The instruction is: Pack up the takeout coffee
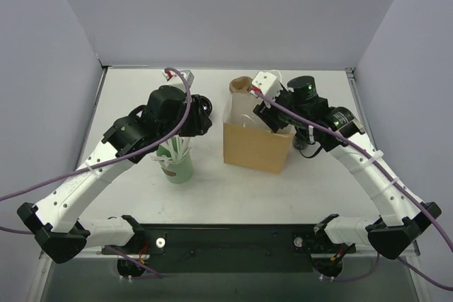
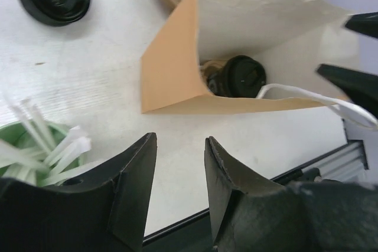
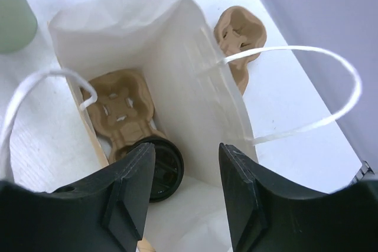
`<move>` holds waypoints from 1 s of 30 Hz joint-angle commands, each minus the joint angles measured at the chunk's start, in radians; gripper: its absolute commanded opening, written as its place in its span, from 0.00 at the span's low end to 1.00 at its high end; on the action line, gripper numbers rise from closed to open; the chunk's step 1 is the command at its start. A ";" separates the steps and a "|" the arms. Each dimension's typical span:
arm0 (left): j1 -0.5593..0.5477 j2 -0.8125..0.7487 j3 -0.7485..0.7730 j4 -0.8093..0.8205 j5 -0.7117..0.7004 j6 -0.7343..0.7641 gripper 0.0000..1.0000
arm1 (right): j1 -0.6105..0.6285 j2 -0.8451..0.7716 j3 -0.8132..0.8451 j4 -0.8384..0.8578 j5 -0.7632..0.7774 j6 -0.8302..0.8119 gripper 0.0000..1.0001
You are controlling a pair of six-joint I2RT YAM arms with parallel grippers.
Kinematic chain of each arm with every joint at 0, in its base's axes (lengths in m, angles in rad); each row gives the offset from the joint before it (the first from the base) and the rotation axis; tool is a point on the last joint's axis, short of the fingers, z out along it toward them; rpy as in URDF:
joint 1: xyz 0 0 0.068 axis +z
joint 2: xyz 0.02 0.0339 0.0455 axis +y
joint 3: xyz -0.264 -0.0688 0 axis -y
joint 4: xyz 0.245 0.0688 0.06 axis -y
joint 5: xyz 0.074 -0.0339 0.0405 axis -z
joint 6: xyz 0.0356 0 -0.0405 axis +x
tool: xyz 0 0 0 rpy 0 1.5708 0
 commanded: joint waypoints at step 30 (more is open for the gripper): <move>0.317 0.105 -0.100 -0.182 -0.164 0.158 0.50 | 0.080 -0.085 0.217 -0.009 0.195 0.294 0.79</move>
